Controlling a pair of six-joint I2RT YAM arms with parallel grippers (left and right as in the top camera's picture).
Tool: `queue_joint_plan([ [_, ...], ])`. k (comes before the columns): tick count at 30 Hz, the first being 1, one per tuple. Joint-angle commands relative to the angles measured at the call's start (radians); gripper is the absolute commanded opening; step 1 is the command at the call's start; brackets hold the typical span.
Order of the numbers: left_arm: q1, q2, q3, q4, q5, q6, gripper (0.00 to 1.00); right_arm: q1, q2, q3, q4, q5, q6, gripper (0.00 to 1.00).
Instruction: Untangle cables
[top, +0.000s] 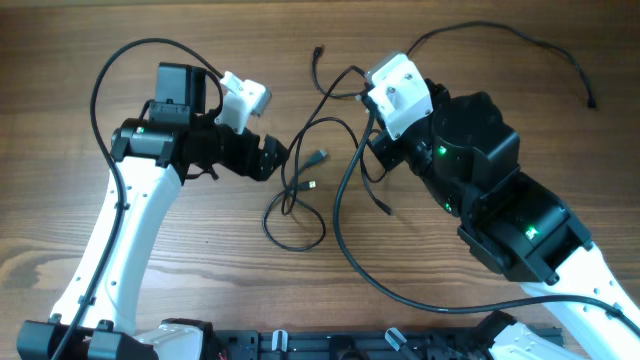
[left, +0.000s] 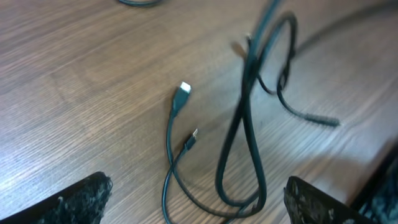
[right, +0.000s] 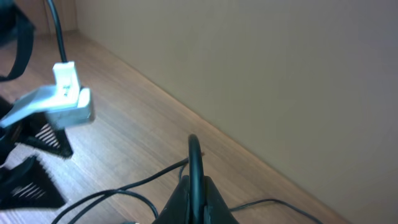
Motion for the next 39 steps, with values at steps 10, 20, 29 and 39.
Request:
queue_joint_plan([
  [10, 0.003, 0.095, -0.034, -0.074, 0.119, 0.251, 0.83, 0.003, -0.012, -0.002, 0.051, -0.006, 0.05, 0.04],
  [20, -0.082, 0.164, -0.039, -0.009, 0.18, 0.251, 0.6, 0.003, -0.012, -0.002, 0.061, -0.01, 0.057, 0.04],
  [29, -0.1, 0.171, -0.039, 0.001, 0.18, 0.251, 0.26, 0.001, -0.013, -0.002, 0.053, -0.008, 0.056, 0.04],
  [39, -0.1, 0.158, -0.039, -0.057, 0.256, 0.324, 0.55, -0.012, -0.013, -0.002, 0.041, 0.003, 0.057, 0.04],
])
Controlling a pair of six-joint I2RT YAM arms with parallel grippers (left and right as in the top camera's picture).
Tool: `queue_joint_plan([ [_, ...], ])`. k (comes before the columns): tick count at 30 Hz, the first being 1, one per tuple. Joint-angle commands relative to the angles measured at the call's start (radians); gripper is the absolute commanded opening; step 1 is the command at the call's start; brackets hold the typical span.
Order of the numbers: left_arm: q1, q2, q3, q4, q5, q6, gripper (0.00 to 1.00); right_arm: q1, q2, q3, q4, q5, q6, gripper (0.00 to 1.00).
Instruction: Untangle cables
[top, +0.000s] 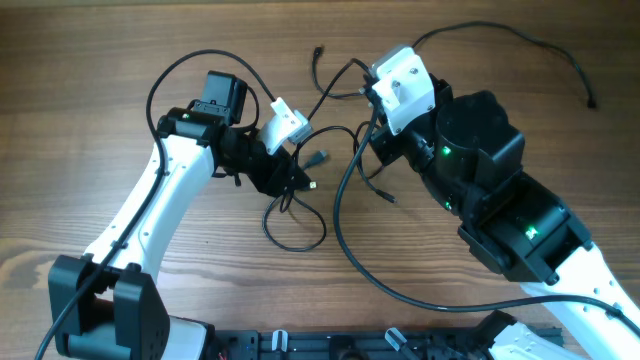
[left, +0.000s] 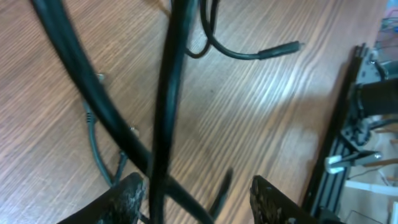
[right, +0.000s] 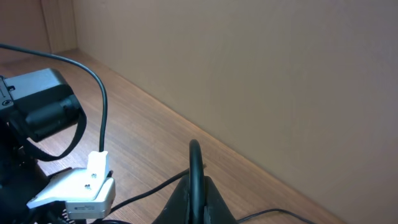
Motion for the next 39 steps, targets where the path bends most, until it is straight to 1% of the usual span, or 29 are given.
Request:
queue_joint_plan([
  [1, 0.001, -0.011, -0.01, -0.022, 0.085, 0.078, 0.51, -0.017, -0.013, -0.002, -0.014, 0.003, 0.023, 0.04],
  [4, 0.027, -0.035, -0.01, -0.022, 0.084, 0.079, 0.49, -0.036, -0.013, -0.002, -0.035, 0.003, 0.04, 0.04],
  [9, 0.102, -0.049, -0.01, -0.026, 0.088, 0.078, 0.41, -0.043, -0.013, -0.002, -0.046, -0.001, 0.041, 0.04],
  [11, 0.12, -0.049, -0.01, -0.037, 0.088, 0.079, 0.4, -0.043, -0.013, -0.002, -0.045, -0.001, 0.041, 0.04],
  [13, 0.127, -0.049, -0.01, -0.041, 0.096, 0.078, 0.4, -0.043, -0.013, -0.002, -0.045, -0.001, 0.046, 0.04],
  [15, 0.127, -0.049, -0.01, -0.043, 0.126, 0.078, 0.47, -0.043, -0.013, -0.002, -0.043, -0.001, 0.048, 0.04],
  [16, 0.127, -0.049, -0.01, -0.045, 0.126, 0.078, 0.48, -0.043, -0.013, -0.002, -0.042, -0.006, 0.049, 0.05],
  [18, 0.124, -0.049, -0.01, -0.044, 0.126, 0.079, 0.48, -0.043, -0.013, -0.002, -0.038, -0.014, 0.066, 0.04],
  [19, 0.12, -0.048, -0.01, -0.046, 0.124, 0.098, 0.47, -0.043, -0.013, -0.002, -0.034, -0.03, 0.066, 0.04],
  [20, 0.12, -0.047, -0.01, -0.048, 0.124, 0.121, 0.41, -0.043, -0.013, -0.002, -0.027, -0.048, 0.066, 0.04],
  [22, 0.122, -0.045, -0.011, -0.049, 0.108, 0.151, 0.21, -0.043, -0.014, -0.002, -0.02, -0.058, 0.066, 0.04],
  [23, 0.122, -0.045, -0.011, -0.048, 0.105, 0.154, 0.15, -0.043, -0.016, -0.002, -0.02, -0.058, 0.066, 0.04],
  [24, 0.122, -0.045, -0.011, -0.045, 0.105, 0.153, 0.15, -0.043, -0.016, -0.002, -0.021, -0.058, 0.066, 0.04],
  [25, 0.122, -0.045, -0.011, -0.044, 0.105, 0.153, 0.17, -0.043, -0.018, -0.002, -0.02, -0.059, 0.066, 0.04],
  [26, 0.122, -0.045, -0.012, -0.044, 0.105, 0.153, 0.22, -0.043, -0.018, -0.002, -0.02, -0.063, 0.066, 0.04],
  [28, 0.122, -0.045, -0.016, -0.041, 0.104, 0.153, 0.26, -0.043, -0.018, -0.002, -0.013, -0.087, 0.066, 0.04],
  [29, 0.122, -0.045, -0.021, -0.035, 0.097, 0.153, 0.32, -0.043, -0.018, -0.002, -0.008, -0.102, 0.067, 0.04],
  [30, 0.122, -0.044, -0.029, -0.027, 0.085, 0.153, 0.34, -0.043, -0.018, -0.002, -0.004, -0.114, 0.067, 0.04],
  [35, 0.122, -0.043, -0.08, 0.039, 0.08, 0.152, 0.36, -0.043, -0.019, -0.002, -0.002, -0.119, 0.067, 0.04],
  [37, 0.122, -0.043, -0.085, 0.043, 0.079, 0.153, 0.35, -0.043, -0.019, -0.002, 0.0, -0.119, 0.067, 0.04],
  [38, 0.122, -0.043, -0.085, 0.043, 0.079, 0.153, 0.35, -0.043, -0.019, -0.002, 0.0, -0.119, 0.067, 0.04],
  [39, 0.122, -0.043, -0.085, 0.046, 0.079, 0.153, 0.31, -0.043, -0.019, -0.002, -0.001, -0.119, 0.067, 0.04],
])
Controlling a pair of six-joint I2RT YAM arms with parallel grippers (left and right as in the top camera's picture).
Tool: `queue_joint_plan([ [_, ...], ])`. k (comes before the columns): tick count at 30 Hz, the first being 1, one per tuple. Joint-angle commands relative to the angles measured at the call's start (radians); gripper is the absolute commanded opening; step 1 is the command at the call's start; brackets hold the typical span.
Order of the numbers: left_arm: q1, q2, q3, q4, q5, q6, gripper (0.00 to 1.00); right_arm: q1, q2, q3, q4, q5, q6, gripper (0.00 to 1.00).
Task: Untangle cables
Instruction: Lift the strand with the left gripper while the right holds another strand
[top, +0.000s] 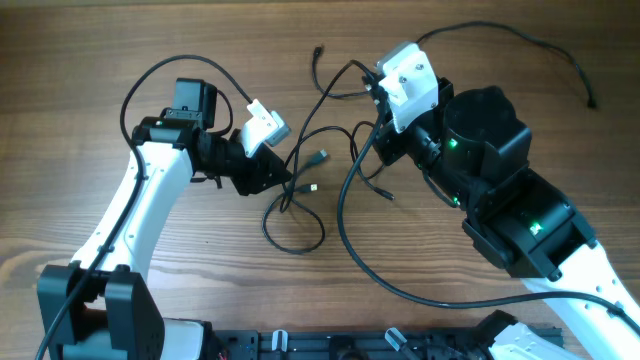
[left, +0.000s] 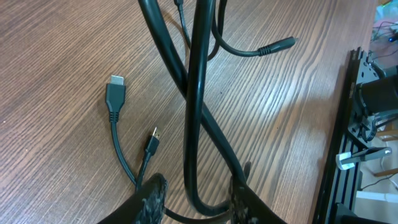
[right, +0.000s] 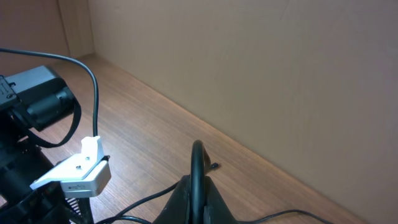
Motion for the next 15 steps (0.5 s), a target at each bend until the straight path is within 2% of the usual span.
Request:
queue_joint_plan([
  [1, -0.001, -0.014, -0.013, 0.009, -0.002, 0.016, 0.28, -0.003, -0.019, -0.002, 0.009, -0.021, 0.023, 0.04],
  [7, -0.003, -0.014, -0.014, 0.01, -0.001, 0.015, 0.04, -0.003, -0.019, -0.002, 0.009, -0.035, 0.023, 0.04],
  [15, -0.002, -0.014, -0.013, 0.013, -0.027, -0.008, 0.04, -0.003, -0.019, -0.002, 0.006, -0.035, 0.047, 0.04],
])
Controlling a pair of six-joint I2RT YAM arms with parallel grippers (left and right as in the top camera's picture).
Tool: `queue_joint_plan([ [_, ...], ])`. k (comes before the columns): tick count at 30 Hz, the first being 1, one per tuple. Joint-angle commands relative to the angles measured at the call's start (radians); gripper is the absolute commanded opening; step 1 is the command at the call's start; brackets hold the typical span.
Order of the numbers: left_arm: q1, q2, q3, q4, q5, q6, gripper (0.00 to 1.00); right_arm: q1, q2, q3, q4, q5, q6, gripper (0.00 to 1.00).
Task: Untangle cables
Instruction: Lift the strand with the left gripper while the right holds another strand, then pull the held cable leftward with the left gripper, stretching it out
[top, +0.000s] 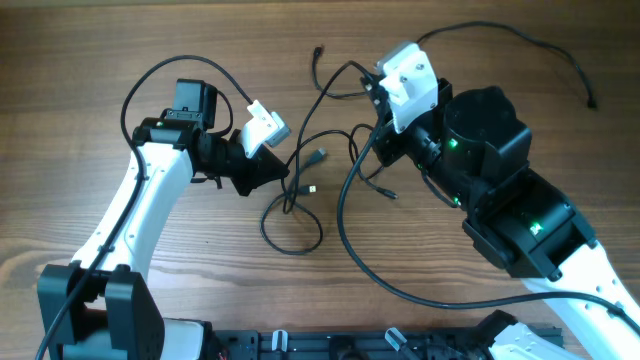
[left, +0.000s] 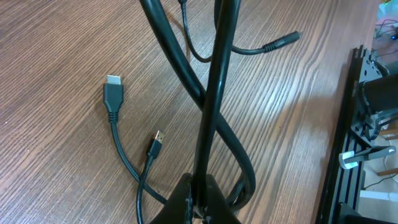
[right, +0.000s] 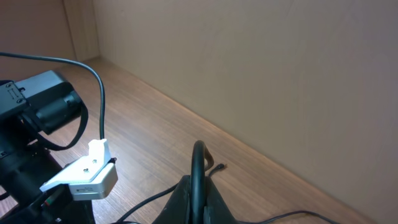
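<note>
A tangle of black cables lies mid-table between the two arms. My left gripper sits at its left side, shut on a black cable that rises from the closed jaws. Below it lie a flat wide plug and a small plug. My right gripper is at the tangle's right side. It is shut on a thick black cable standing up from its jaws; that cable sweeps down to the front edge.
A separate thin black cable curves across the back right corner. A black rail runs along the table's front edge. In the right wrist view a plain wall stands behind the table.
My left gripper's fingers stood apart on either side of a black cable; now they are shut on it. The right gripper and the tangle have hardly moved.
At first my left gripper was open to the left of the tangle. Then it was over the tangle with cables between its open fingers, then a little back with the fingers nearer together. Now it grips one cable. The right gripper held the thick cable throughout.
</note>
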Motion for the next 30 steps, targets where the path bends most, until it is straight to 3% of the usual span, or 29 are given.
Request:
queue_joint_plan([
  [1, 0.002, -0.014, -0.008, 0.027, -0.089, -0.109, 0.04, -0.003, -0.019, -0.002, 0.005, -0.016, 0.024, 0.04],
  [3, 0.02, -0.018, -0.008, 0.05, -0.169, -0.233, 0.04, -0.003, -0.019, -0.002, 0.0, 0.009, 0.024, 0.05],
  [7, 0.119, -0.101, -0.007, 0.088, -0.171, -0.373, 0.04, -0.005, -0.019, -0.002, -0.047, 0.12, 0.025, 0.04],
  [14, 0.306, -0.28, -0.007, 0.115, -0.171, -0.449, 0.04, -0.031, -0.018, -0.002, -0.116, 0.206, 0.026, 0.04],
  [21, 0.48, -0.291, -0.007, 0.116, -0.183, -0.534, 0.04, -0.158, -0.021, -0.002, -0.181, 0.206, 0.043, 0.04],
  [27, 0.573, -0.291, -0.007, 0.117, -0.304, -0.666, 0.04, -0.2, -0.033, -0.002, -0.195, 0.202, 0.048, 0.04],
  [30, 0.606, -0.291, -0.007, 0.116, -0.46, -0.773, 0.04, -0.201, -0.034, -0.002, -0.195, 0.206, 0.048, 0.04],
])
